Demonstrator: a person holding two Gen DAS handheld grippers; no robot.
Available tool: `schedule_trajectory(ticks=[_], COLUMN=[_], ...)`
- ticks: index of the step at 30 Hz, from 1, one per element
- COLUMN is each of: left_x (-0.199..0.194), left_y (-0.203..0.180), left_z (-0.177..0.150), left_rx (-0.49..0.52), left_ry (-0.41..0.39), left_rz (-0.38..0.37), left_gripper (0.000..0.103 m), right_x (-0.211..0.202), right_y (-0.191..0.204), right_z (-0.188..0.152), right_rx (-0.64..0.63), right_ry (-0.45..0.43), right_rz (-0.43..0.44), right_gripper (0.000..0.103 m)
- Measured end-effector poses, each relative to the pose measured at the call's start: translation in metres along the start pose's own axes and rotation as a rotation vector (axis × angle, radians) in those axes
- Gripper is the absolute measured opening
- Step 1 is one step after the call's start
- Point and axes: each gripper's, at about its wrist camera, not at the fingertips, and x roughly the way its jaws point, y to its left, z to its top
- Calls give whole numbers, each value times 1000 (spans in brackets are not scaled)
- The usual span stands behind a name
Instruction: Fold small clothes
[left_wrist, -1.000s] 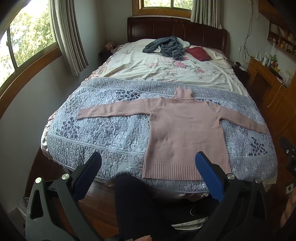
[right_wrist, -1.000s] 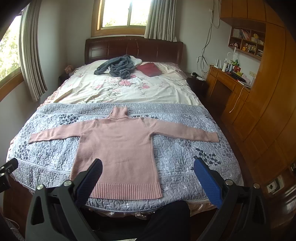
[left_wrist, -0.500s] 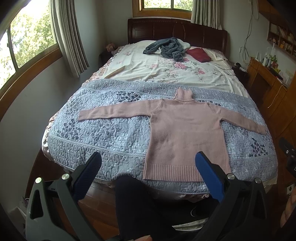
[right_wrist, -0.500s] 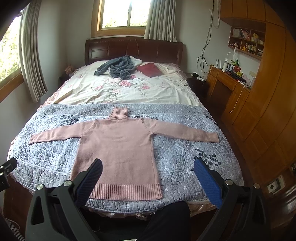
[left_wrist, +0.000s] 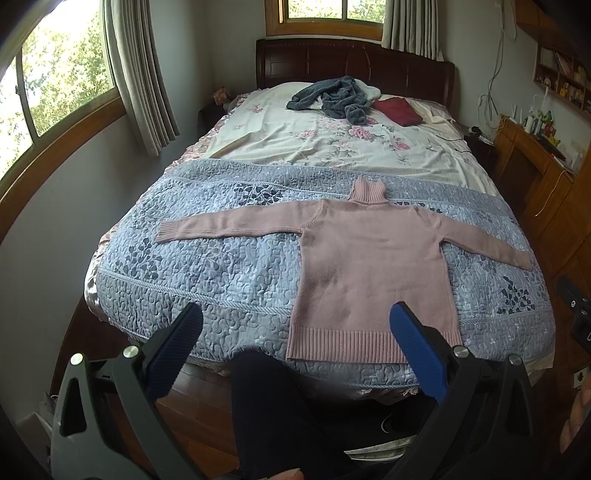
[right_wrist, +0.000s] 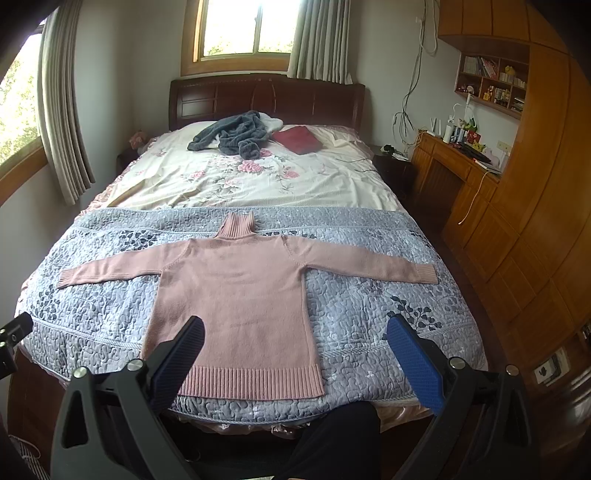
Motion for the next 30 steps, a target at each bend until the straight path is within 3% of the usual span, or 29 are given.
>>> schedule_trajectory(ticks=[30], left_x=[-1], left_y=[4], left_z=[5], left_rx=[-2], left_ry=[-3], left_rz=[9], left_gripper=[100], right_x=[-1], right_y=[0], right_z=[0], right_rx=[0], right_ry=[3], right_rz=[1], right_gripper=[99])
